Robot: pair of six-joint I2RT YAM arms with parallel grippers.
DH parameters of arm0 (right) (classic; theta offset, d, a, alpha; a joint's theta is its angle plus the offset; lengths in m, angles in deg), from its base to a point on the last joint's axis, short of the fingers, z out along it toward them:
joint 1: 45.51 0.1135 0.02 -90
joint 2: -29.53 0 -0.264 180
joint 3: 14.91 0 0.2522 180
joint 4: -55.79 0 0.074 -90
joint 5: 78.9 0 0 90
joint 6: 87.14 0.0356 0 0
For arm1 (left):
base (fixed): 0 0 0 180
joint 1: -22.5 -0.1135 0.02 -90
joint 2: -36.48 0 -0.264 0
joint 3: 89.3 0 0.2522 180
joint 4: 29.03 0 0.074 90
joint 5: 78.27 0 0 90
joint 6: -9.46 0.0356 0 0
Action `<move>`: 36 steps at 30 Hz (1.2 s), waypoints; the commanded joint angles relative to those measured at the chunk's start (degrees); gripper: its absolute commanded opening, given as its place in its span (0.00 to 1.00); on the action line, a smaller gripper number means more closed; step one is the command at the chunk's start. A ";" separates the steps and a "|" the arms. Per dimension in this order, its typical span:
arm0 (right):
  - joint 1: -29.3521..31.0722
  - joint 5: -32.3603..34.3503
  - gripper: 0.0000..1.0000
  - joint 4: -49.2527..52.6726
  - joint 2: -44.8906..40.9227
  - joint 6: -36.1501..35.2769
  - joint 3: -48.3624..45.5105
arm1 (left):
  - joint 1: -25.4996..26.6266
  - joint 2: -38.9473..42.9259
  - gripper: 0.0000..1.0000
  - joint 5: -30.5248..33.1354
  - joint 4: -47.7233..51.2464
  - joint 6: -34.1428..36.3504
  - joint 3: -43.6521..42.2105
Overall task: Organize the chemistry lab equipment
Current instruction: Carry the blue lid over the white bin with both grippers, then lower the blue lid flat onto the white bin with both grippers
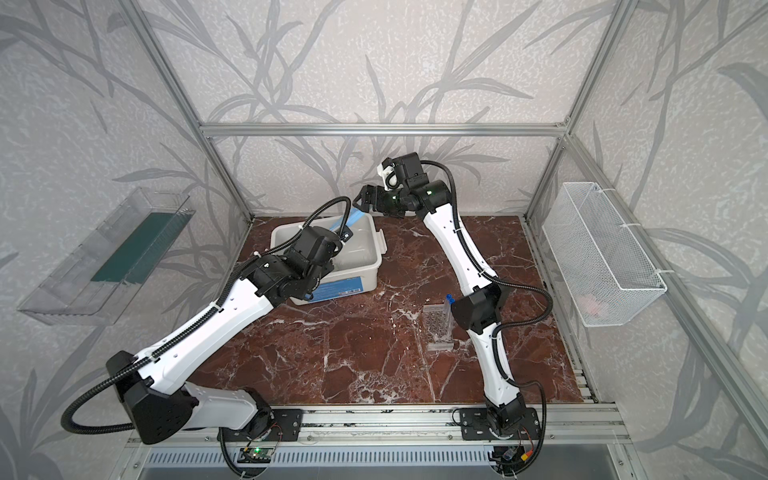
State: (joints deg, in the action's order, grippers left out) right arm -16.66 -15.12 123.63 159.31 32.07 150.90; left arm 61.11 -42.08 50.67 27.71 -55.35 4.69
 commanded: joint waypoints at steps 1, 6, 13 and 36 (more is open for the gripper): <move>0.22 -2.18 0.90 -0.13 -0.36 -1.04 -3.14 | 0.14 1.03 0.16 -1.69 -0.47 -3.66 -1.21; 0.25 -2.84 0.85 -5.54 -3.65 -1.13 -13.69 | 1.02 -0.29 0.17 -2.60 -1.15 -5.94 -2.29; -0.02 -0.74 0.85 -16.26 -9.93 0.64 -31.25 | 1.47 -2.21 0.22 -3.05 -0.74 -11.27 -4.06; -1.51 -0.08 0.89 -28.98 -15.51 3.61 -51.12 | 1.73 -5.27 0.69 -1.67 -1.71 -34.16 -8.54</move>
State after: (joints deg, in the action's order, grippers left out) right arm -17.87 -16.82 94.93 146.11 35.42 101.28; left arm 63.25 -47.26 44.79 27.34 -83.34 -4.16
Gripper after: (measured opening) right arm 0.887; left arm 0.689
